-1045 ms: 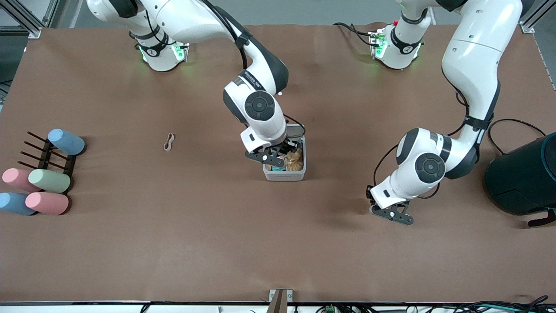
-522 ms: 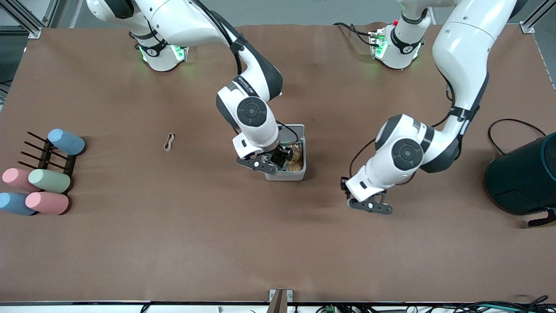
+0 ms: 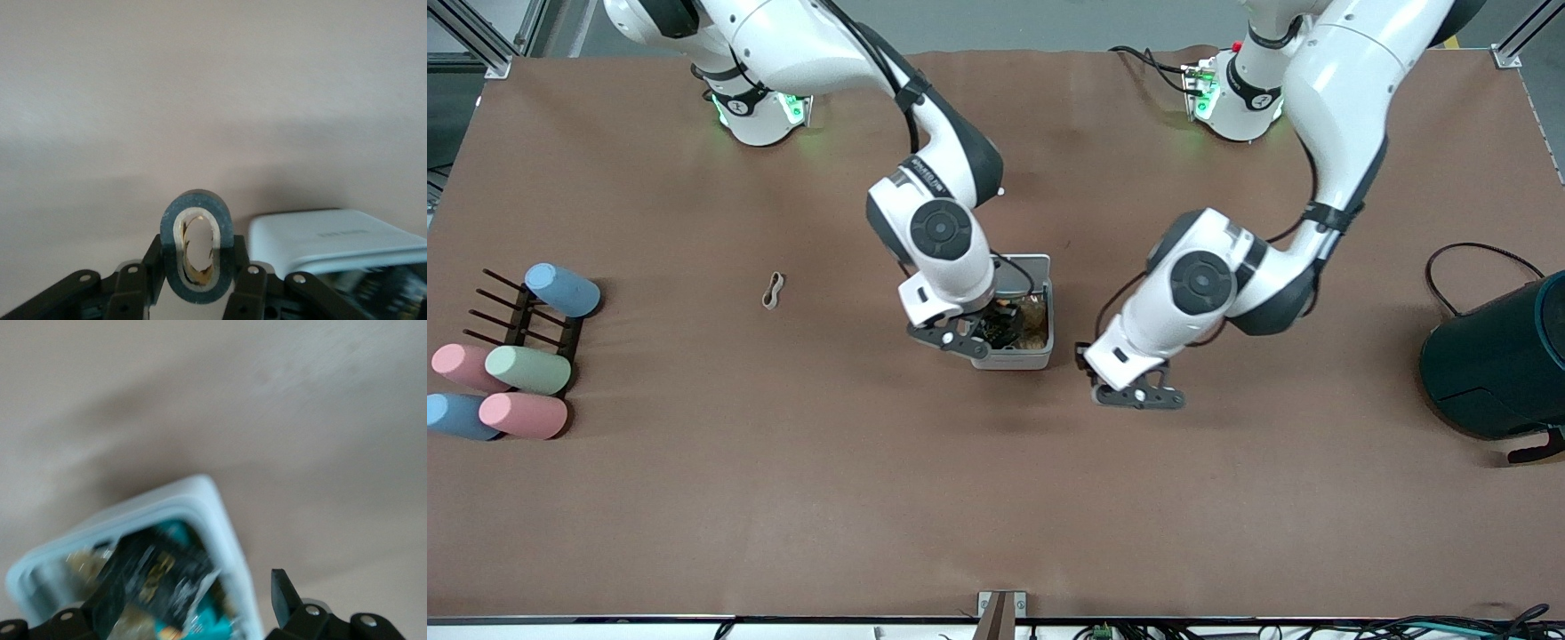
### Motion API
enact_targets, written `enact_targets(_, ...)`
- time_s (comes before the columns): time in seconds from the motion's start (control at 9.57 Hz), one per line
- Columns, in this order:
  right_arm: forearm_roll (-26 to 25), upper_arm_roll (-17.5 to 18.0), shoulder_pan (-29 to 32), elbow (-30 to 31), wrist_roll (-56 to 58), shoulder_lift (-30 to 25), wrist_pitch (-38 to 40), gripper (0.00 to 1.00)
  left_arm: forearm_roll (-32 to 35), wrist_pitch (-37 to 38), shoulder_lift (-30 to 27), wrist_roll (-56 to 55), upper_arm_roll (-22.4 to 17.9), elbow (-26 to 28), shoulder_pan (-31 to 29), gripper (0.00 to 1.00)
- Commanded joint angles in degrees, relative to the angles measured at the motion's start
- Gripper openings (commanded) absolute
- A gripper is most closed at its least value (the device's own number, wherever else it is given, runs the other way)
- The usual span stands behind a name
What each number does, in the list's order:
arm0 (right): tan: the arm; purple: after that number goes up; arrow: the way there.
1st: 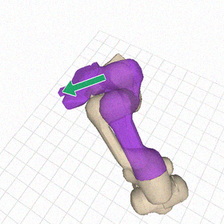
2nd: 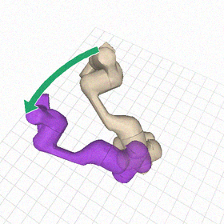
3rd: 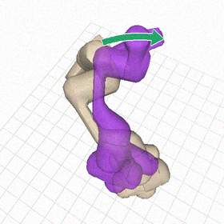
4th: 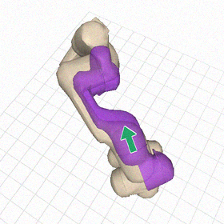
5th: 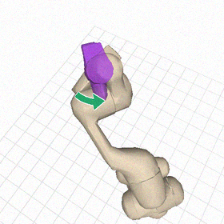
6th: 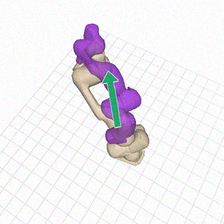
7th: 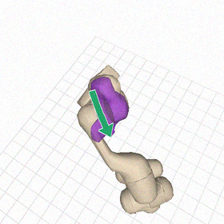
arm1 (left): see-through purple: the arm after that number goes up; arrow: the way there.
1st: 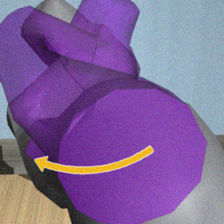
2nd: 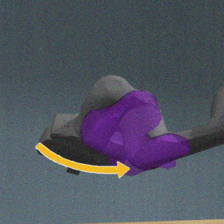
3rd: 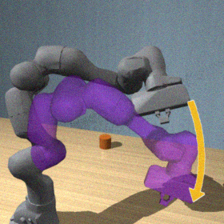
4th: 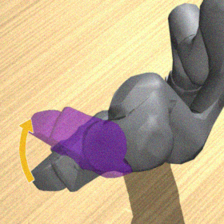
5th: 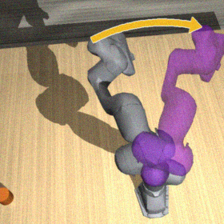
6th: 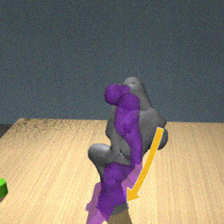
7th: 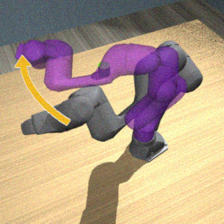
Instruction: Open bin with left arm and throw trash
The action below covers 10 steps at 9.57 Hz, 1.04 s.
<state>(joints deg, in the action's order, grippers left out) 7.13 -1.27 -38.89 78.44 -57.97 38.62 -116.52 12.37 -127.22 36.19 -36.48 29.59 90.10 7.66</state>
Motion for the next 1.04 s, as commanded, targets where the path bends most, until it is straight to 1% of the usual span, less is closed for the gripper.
enact_targets(0.0, -0.37, 1.1, 6.87, 2.58, -0.04, -5.12, 5.49, 0.96, 0.82, 1.27, -0.42, -4.89, -0.23, -0.62, 2.27, 0.0)
enact_targets(0.1, -0.54, 1.1, 9.6, 6.16, 1.0, -6.96, 6.47, 0.96, 0.9, 1.27, -0.33, -7.61, -0.23, -0.62, 3.32, 0.0)
enact_targets(0.31, -0.8, 1.01, 15.83, 19.14, 12.63, -13.8, 4.91, 0.96, 0.82, 1.27, -0.07, -10.96, -0.4, -0.62, 6.39, 0.0)
enact_targets(0.42, -0.98, 1.01, 18.74, 25.73, 18.7, -17.31, 2.03, 0.96, 0.9, 1.18, 0.45, -11.59, -0.67, -0.62, 7.27, 0.0)
enact_targets(0.52, -1.15, 1.01, 21.55, 32.5, 25.38, -20.57, -1.57, 0.96, 0.91, 1.09, 1.07, -12.03, -0.67, -0.62, 7.89, 0.02)
enact_targets(0.63, -1.16, 1.01, 23.84, 39.09, 31.28, -22.95, -6.39, 0.97, 0.91, 1.18, 1.16, -12.81, -0.84, -0.62, 8.25, 0.12)
enact_targets(0.73, -1.24, 1.01, 25.6, 43.42, 36.03, -23.67, -10.7, 0.97, 1.17, 1.09, 1.16, -12.91, -0.93, -0.54, 8.25, 0.79)
enact_targets(0.84, -1.24, 0.92, 27.62, 46.86, 41.3, -23.68, -14.23, 0.98, 3.52, 1.09, 1.16, -13.0, -0.93, -0.54, 8.25, 1.0)
enact_targets(0.94, -1.24, 0.92, 29.04, 49.5, 45.36, -23.68, -15.74, 0.99, 4.15, 1.09, 0.99, -13.52, -0.85, -0.62, 7.99, 1.0)
